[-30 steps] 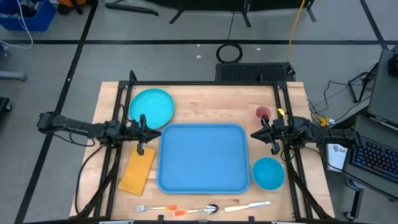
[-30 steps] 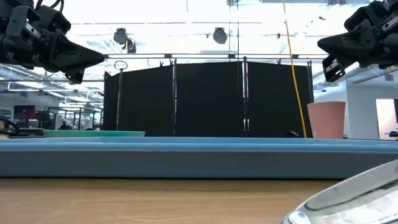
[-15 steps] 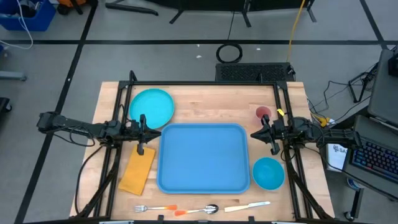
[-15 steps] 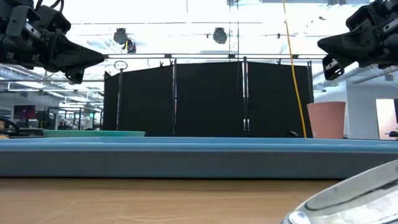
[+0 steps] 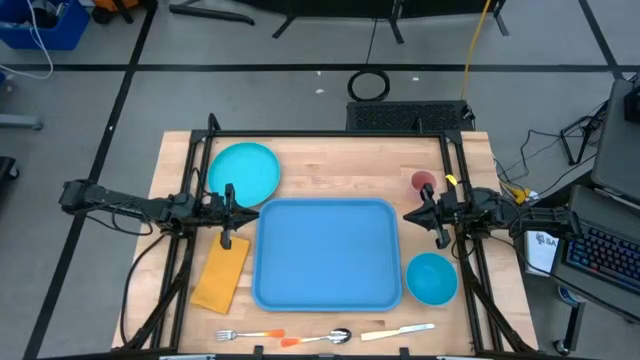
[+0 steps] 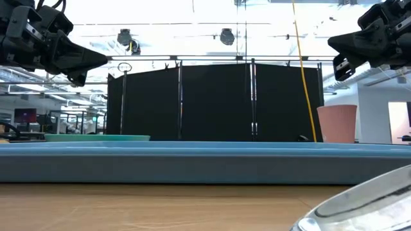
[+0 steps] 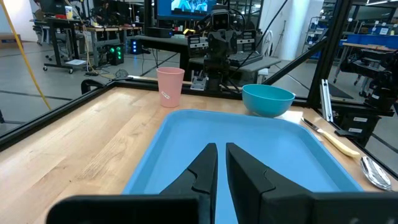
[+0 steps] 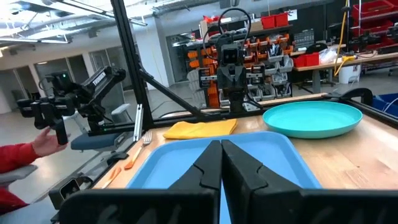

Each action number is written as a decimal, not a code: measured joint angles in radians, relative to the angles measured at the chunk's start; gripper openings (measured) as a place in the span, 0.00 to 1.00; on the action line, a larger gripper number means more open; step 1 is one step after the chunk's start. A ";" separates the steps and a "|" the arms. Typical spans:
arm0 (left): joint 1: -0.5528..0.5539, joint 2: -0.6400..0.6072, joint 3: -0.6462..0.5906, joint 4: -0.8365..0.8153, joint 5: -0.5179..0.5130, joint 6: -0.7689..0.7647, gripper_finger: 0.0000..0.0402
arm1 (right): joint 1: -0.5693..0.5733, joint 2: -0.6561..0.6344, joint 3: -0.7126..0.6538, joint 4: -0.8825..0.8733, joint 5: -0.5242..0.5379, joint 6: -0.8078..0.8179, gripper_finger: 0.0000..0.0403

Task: Set up tray
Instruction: Put the blue plate on the blue tray

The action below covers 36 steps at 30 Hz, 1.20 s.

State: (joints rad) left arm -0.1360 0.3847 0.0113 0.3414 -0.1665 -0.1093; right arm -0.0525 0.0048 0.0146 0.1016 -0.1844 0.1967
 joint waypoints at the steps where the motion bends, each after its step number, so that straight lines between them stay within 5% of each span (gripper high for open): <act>1: 0.000 0.000 0.000 0.000 0.000 0.000 0.09 | 0.000 0.000 0.000 0.000 0.000 0.000 0.00; 36: 0.000 0.000 0.000 0.000 0.000 0.000 0.09 | 0.000 0.000 0.000 0.095 0.000 0.125 0.00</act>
State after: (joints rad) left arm -0.1360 0.3851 0.0113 0.3416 -0.1665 -0.1093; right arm -0.0525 0.0051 0.0143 0.1962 -0.1844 0.3214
